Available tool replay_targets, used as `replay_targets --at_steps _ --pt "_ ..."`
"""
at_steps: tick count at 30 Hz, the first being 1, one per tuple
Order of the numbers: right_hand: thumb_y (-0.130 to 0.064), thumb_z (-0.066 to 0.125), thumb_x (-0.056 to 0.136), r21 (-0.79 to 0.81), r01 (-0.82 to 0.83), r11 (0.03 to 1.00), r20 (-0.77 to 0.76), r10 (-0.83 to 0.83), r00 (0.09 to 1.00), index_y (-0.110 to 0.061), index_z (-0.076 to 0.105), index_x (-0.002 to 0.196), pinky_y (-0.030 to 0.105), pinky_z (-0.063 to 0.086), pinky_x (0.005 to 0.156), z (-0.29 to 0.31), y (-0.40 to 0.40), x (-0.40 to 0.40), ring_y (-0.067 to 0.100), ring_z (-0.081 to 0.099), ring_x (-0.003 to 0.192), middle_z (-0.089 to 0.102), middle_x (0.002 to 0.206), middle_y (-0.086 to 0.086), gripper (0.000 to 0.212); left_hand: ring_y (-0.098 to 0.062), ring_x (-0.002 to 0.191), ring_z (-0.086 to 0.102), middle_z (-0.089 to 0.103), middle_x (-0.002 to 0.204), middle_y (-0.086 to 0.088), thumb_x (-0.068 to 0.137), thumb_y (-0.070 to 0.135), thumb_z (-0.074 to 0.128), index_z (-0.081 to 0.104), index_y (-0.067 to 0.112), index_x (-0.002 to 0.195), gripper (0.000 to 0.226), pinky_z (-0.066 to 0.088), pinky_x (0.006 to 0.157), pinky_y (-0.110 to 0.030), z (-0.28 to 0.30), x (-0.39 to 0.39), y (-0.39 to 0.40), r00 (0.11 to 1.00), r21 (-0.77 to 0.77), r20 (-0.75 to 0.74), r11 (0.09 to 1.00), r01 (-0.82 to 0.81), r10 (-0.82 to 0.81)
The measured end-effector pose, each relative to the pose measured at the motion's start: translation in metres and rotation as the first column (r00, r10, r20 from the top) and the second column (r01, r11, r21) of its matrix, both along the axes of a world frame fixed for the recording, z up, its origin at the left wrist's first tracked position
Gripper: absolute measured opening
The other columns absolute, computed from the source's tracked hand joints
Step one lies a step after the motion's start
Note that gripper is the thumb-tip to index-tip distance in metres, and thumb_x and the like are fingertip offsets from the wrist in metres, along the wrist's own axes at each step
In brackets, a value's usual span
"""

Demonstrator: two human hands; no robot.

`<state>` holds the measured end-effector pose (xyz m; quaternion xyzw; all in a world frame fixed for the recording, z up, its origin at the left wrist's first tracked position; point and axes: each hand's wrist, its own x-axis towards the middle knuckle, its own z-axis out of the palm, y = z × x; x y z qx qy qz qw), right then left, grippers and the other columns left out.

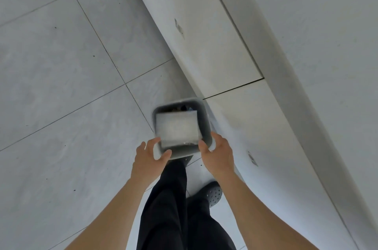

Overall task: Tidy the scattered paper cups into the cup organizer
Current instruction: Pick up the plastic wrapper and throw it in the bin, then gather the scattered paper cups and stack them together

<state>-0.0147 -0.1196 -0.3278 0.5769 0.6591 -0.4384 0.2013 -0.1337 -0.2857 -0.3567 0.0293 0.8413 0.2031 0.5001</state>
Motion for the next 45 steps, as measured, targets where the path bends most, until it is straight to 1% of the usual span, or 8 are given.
replay_targets --at_steps 5,10,15,23,28,32,42,45 --pt "-0.061 0.042 0.100 0.064 -0.396 0.916 0.071 0.392 0.917 -0.029 0.016 0.162 0.047 0.014 0.129 0.029 -0.001 0.002 0.026 0.006 0.159 0.008 0.173 0.005 0.075 -0.028 0.151 0.023 0.021 0.166 -0.006 0.092 0.065 0.047 0.026 0.039 0.153 0.070 0.025 0.120 -0.049 0.033 -0.006 0.006 0.945 -0.038 -0.189 0.963 0.266 -0.268" --pt "-0.064 0.036 0.100 0.199 -0.618 0.760 0.098 0.612 0.784 -0.027 0.007 0.163 0.049 0.002 0.129 0.080 0.001 -0.007 0.030 -0.007 0.159 -0.004 0.173 0.009 0.079 -0.027 0.152 0.020 0.022 0.166 -0.006 0.093 0.065 0.045 0.022 0.035 0.155 0.073 0.014 0.123 -0.048 0.087 -0.018 0.014 0.826 -0.051 -0.371 0.898 0.437 -0.423" --pt "-0.064 0.039 0.099 0.326 -0.641 0.695 0.048 0.665 0.745 -0.024 0.011 0.163 0.048 -0.001 0.128 0.147 -0.005 -0.022 0.031 -0.005 0.159 -0.001 0.173 0.012 0.081 -0.029 0.151 0.025 0.028 0.164 -0.007 0.082 0.076 0.024 0.024 0.033 0.155 0.085 0.016 0.122 -0.050 0.155 -0.032 0.012 0.740 -0.093 -0.480 0.866 0.491 -0.470" --pt "-0.061 0.045 0.094 0.527 -0.567 0.633 -0.033 0.681 0.731 -0.023 0.025 0.160 0.047 0.005 0.127 0.262 -0.013 -0.036 0.034 0.010 0.158 0.014 0.171 0.012 0.078 -0.028 0.153 0.020 0.023 0.166 -0.005 0.083 0.077 0.022 0.017 0.036 0.157 0.085 0.013 0.124 -0.050 0.270 -0.058 0.015 0.585 -0.128 -0.637 0.817 0.562 -0.502" --pt "-0.057 0.043 0.096 0.625 -0.462 0.629 -0.063 0.630 0.774 -0.024 0.019 0.161 0.048 0.005 0.129 0.321 -0.002 -0.025 0.033 0.002 0.159 0.005 0.173 0.011 0.077 -0.027 0.154 0.016 0.021 0.167 -0.004 0.084 0.076 0.024 0.016 0.036 0.157 0.084 0.011 0.125 -0.050 0.332 -0.068 0.037 0.495 -0.112 -0.708 0.772 0.626 -0.504" --pt "-0.053 0.043 0.100 0.691 -0.373 0.619 -0.033 0.543 0.839 -0.024 0.009 0.164 0.047 -0.001 0.129 0.357 0.024 0.007 0.031 -0.006 0.159 -0.005 0.173 0.009 0.077 -0.025 0.155 0.012 0.017 0.168 -0.003 0.090 0.068 0.042 0.013 0.036 0.158 0.080 0.006 0.126 -0.048 0.369 -0.058 0.085 0.417 -0.069 -0.755 0.693 0.718 -0.506" --pt "-0.055 0.046 0.098 0.746 -0.073 0.662 0.060 0.043 0.997 -0.026 0.016 0.163 0.042 -0.004 0.125 0.403 0.070 0.156 0.031 0.003 0.160 0.003 0.173 0.009 0.077 -0.022 0.156 0.002 0.006 0.169 0.004 0.089 0.073 0.035 0.004 0.041 0.157 0.081 -0.002 0.125 -0.045 0.408 0.055 0.233 0.167 0.009 -0.818 0.278 0.961 -0.551" --pt "-0.056 0.059 0.089 0.755 0.007 0.656 0.108 -0.134 0.985 -0.023 0.038 0.155 0.046 0.018 0.123 0.410 0.066 0.206 0.035 0.031 0.153 0.033 0.166 0.013 0.077 -0.021 0.156 0.002 0.006 0.169 0.004 0.090 0.071 0.038 0.005 0.040 0.157 0.081 -0.002 0.126 -0.044 0.413 0.102 0.259 0.112 0.046 -0.818 0.130 0.990 -0.564"
